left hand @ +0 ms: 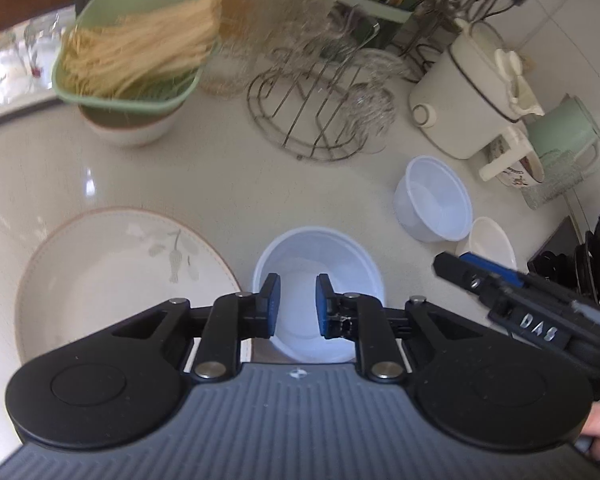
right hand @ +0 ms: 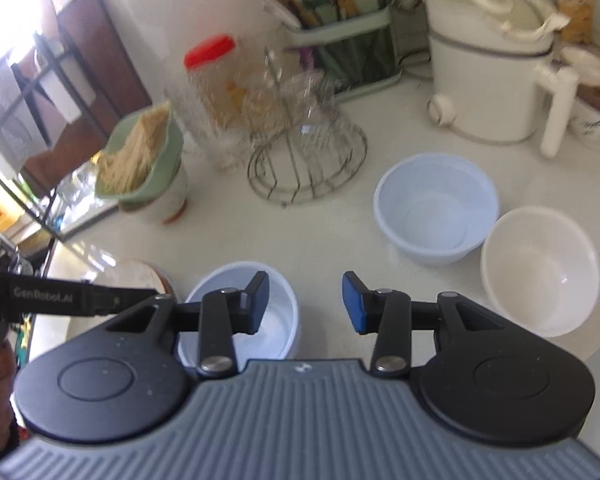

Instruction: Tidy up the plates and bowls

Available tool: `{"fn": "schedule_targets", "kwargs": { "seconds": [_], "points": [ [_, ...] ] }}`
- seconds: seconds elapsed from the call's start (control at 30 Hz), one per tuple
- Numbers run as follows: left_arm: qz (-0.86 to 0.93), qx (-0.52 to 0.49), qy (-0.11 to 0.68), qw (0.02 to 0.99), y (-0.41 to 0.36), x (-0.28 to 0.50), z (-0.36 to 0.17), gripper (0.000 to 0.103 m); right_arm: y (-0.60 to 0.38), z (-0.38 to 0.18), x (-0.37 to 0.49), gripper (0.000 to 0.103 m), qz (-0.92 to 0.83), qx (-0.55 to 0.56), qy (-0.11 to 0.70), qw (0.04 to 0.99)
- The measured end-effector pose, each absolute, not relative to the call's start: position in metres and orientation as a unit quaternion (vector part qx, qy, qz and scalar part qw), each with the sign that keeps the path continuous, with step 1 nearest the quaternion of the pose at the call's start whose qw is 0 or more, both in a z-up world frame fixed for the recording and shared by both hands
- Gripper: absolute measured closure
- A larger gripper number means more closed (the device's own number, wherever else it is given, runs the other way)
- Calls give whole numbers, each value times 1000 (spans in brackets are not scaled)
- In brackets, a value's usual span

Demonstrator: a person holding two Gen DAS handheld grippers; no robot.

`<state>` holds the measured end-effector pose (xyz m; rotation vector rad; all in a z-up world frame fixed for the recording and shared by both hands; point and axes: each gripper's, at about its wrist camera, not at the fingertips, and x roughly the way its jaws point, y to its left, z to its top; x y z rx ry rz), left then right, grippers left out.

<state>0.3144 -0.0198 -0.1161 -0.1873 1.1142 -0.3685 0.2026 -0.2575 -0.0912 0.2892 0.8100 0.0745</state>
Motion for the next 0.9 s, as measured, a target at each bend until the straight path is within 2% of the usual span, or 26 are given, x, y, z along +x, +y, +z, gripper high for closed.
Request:
{"fn": "schedule_targets", "kwargs": {
  "seconds": [0.43,0.9],
  "points": [
    [-202,-42,439,874,-34,288,-54,83,-267,-29,171,60,-5,124,309,943],
    [-215,-15,419,882,-63,269,-50,82,-279,-22,147,60,-24,109,287,951]
  ]
}}
